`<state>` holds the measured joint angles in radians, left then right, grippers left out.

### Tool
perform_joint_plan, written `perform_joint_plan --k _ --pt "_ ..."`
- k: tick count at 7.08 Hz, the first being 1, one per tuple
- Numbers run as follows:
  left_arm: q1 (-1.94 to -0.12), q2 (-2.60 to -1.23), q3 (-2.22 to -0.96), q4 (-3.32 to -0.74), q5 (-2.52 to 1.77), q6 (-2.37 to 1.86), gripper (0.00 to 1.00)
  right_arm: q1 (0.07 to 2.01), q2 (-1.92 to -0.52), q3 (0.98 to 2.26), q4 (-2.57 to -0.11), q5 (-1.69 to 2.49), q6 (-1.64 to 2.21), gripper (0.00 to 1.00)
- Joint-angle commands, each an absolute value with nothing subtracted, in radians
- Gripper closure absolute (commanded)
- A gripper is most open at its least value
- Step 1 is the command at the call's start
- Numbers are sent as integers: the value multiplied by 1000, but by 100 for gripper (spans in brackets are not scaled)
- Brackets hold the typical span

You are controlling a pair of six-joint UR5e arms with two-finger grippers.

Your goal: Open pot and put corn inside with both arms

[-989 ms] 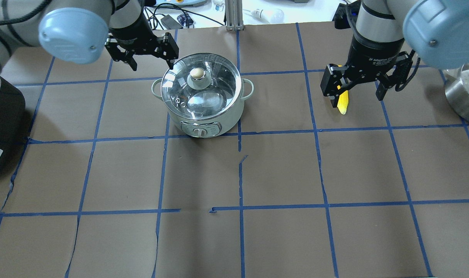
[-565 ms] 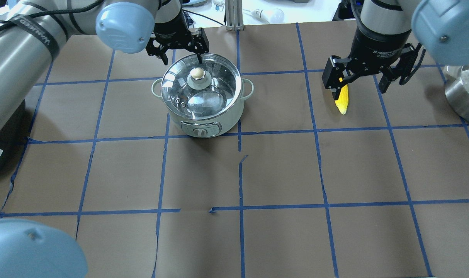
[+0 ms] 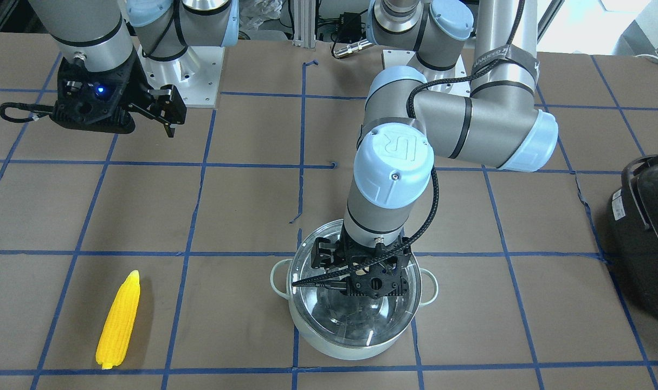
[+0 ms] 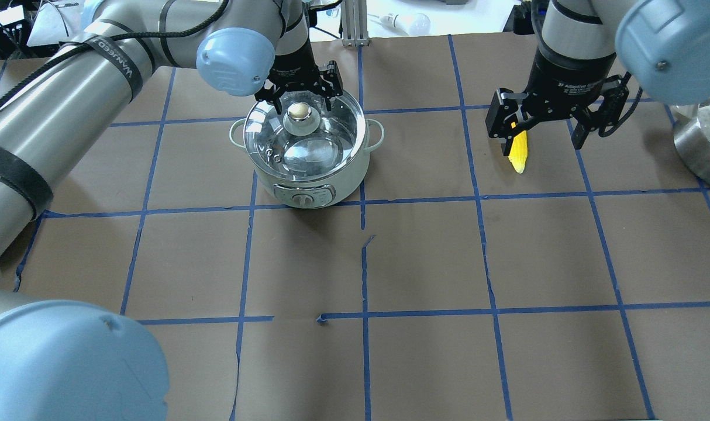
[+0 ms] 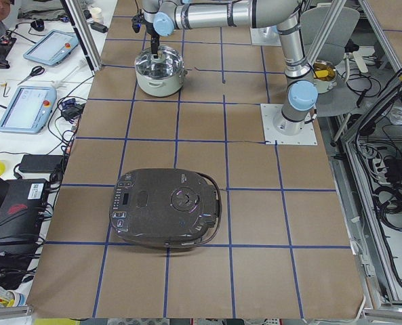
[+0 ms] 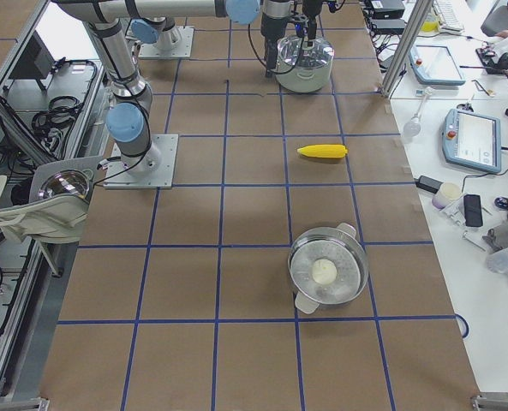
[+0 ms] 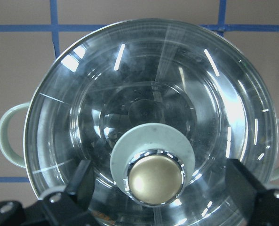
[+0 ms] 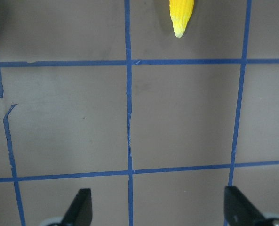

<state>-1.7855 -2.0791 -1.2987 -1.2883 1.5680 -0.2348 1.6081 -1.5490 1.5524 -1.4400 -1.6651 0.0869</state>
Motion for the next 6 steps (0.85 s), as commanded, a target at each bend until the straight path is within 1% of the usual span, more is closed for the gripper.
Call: perform_joint_plan --k 1,2,3,4,5,6 --pt "-1787 -2086 -1301 -1289 1569 -236 29 1615 -1533 1549 -1385 -1657 124 0" --pt "-1787 -2086 -1302 -1289 1571 -236 57 1615 -1529 1549 -1467 -1663 124 0" --pt "-1787 -2080 -1299 -1289 1578 -233 74 1617 -1531 1549 -1486 -1663 124 0" --pt "-1787 -2071 -1293 -1289 1592 -233 88 1617 -1529 1551 -1488 -1663 123 0" --pt "-1787 -2054 -1289 -1289 1594 -233 98 1615 -1520 1548 -1489 -1660 121 0" --pt "-1781 -2039 -1273 -1293 1594 -233 100 1608 -1484 1539 -1544 -1663 109 0"
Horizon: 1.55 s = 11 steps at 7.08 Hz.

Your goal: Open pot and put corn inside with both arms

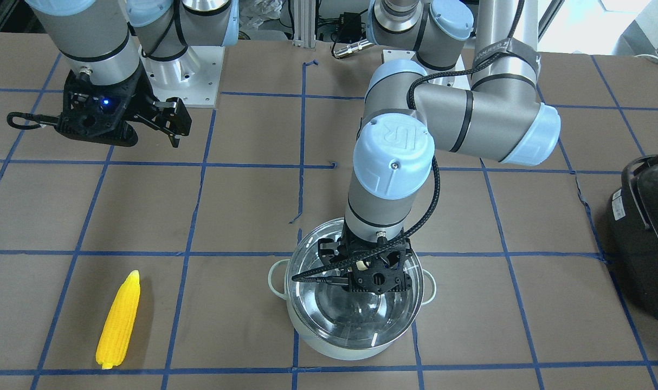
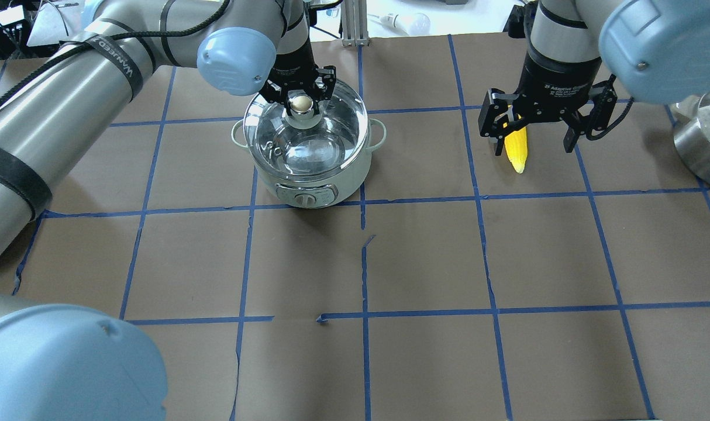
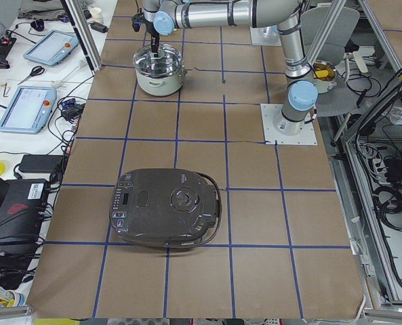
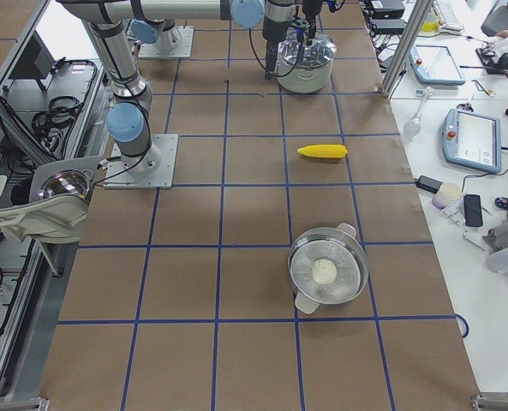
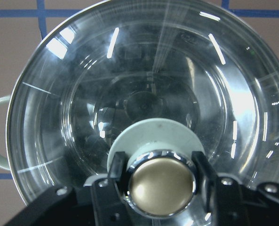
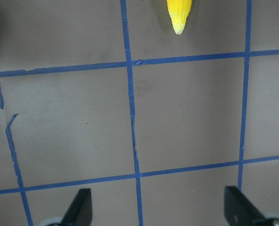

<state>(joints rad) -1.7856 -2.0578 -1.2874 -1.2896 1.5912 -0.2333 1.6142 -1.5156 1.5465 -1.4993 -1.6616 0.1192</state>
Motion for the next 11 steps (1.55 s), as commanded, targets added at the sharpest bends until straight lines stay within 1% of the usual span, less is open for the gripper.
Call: perform_joint_plan --k 1,3,6,7,8,9,10,11 --pt "-1741 -2010 -1260 -1316 1585 -212 100 1600 -1447 1533 -1607 -1643 86 0" --pt "-1604 -1958 -1269 -1382 1588 46 100 1605 -1440 1535 -1615 -1660 69 0" --pt "-1452 -1857 -1276 -1553 1620 230 100 1591 -1336 1546 -1869 -1657 89 0" --pt "-1396 -1839 -1311 -1562 1615 259 100 1588 -1277 1546 -1928 -1648 90 0" --pt "-1318 -1853 -1389 -1495 1608 393 100 1580 -1225 1549 -1994 -1664 118 0" --pt "-1255 -1874 -1476 -1310 1608 479 100 1544 -1210 1548 -2018 -1661 145 0" --pt "-1231 -1882 -1571 -1211 1617 479 100 1476 -1181 1549 -2034 -1649 135 0" --pt "-1229 -1900 -1641 -1133 1617 468 100 1453 -1128 1548 -2089 -1651 135 0"
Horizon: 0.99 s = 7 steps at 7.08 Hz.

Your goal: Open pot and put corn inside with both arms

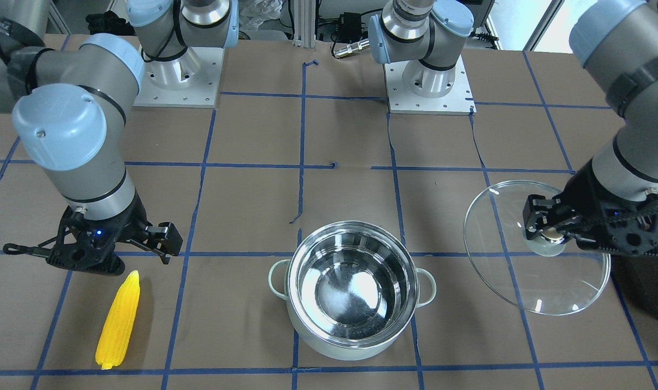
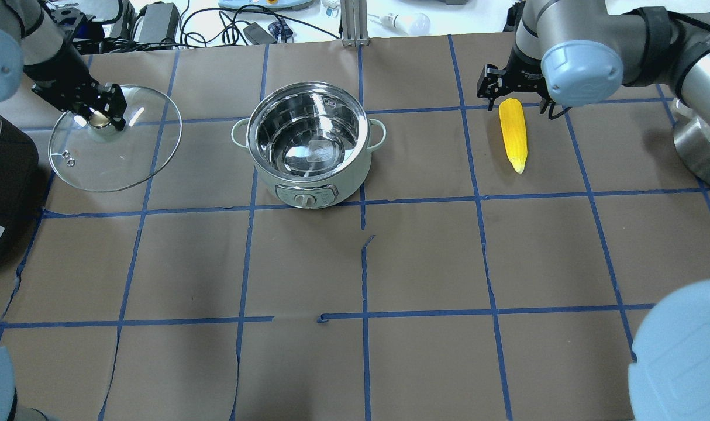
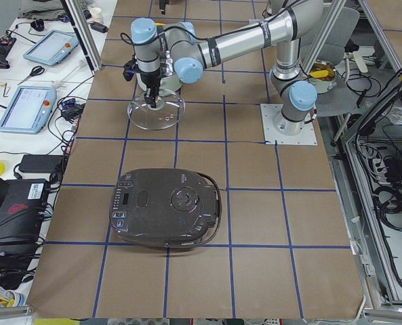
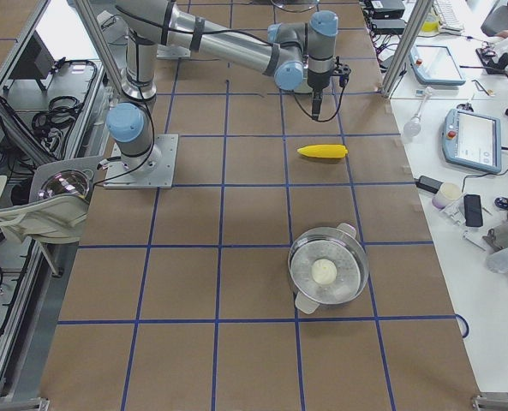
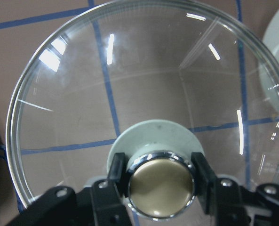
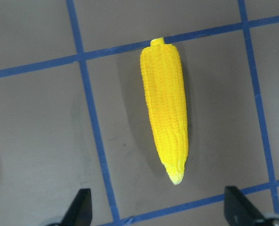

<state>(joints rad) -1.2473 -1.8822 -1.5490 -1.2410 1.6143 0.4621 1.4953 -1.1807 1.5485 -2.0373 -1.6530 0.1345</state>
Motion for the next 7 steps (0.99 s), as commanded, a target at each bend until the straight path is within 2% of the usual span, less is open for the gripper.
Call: perform_joint_plan --k 1,4,6,7 --pt "-1229 -1931 -1681 -1079 1605 465 100 1453 -1064 1549 -2167 -1658 135 0" --pt "-1192 -2008 -1698 -1054 1586 462 100 1451 -948 1539 -2256 -1658 118 0" --pt "-1175 -2003 -1736 -999 1583 437 100 1451 -925 1539 -2287 -1666 40 0" --pt "-1174 -1999 -1790 -935 1583 422 100 1451 -927 1536 -2286 -1686 46 26"
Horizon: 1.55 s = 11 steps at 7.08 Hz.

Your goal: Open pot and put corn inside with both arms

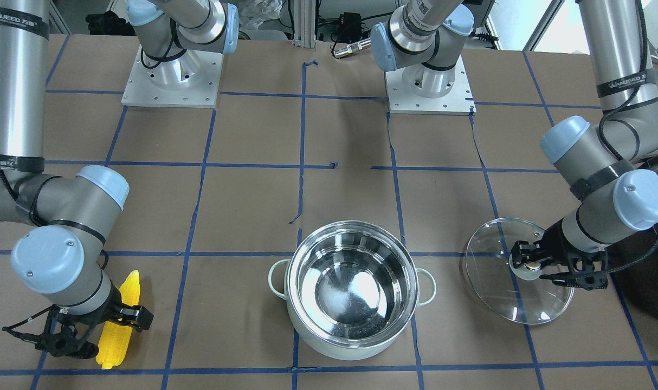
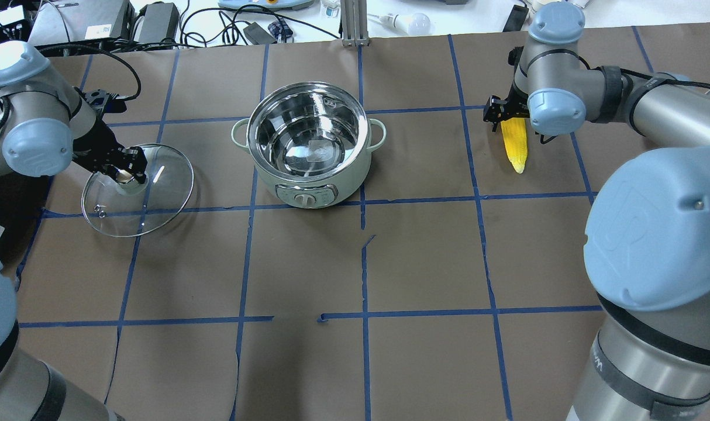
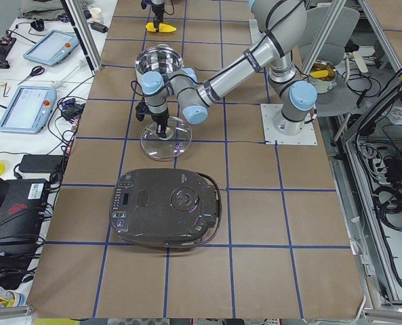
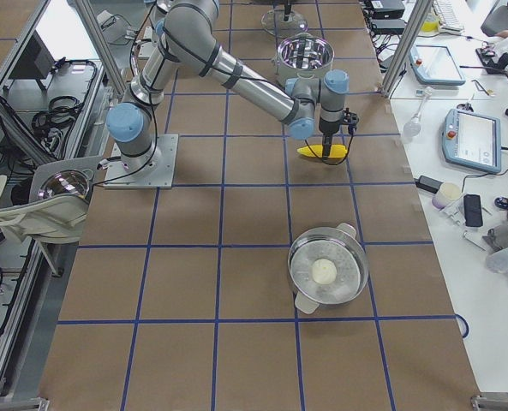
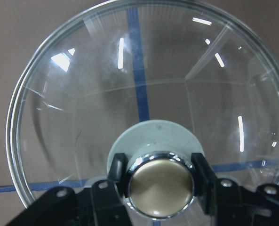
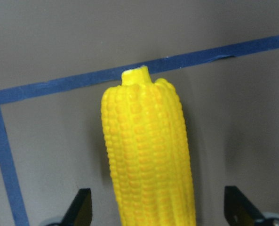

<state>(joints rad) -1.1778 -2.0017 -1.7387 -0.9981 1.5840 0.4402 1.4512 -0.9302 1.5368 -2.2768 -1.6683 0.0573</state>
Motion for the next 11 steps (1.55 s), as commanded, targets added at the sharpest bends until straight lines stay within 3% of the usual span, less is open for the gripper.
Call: perform_joint_plan --k 1,2,3,4,6,8,9,11 --pt "-1173 -1979 -1834 -895 1585 423 100 1451 -931 1536 -2284 -1687 46 86" --pt "-1173 -1976 -1838 -887 1585 426 100 1451 -936 1536 -2280 -1686 52 100" --pt "-1173 -1977 -1842 -885 1583 423 81 1451 -940 1529 -2278 -1677 55 100" --pt "-1175 -1974 -1836 -887 1583 425 1 1453 -959 1496 -2269 -1672 55 100" --pt "-1193 -1898 -1743 -1063 1598 423 0 1539 -1032 1349 -2059 -1674 57 100" --pt "-1268 -1809 -1503 -1416 1588 356 0 1730 -1042 1167 -1959 -1669 113 100" --pt "-1363 -1777 -1433 -1507 1598 259 0 1805 -1029 1152 -1954 -1667 115 100" --pt "-1495 -1679 -1411 -1581 1588 135 0 1947 -968 1143 -1983 -1666 149 100"
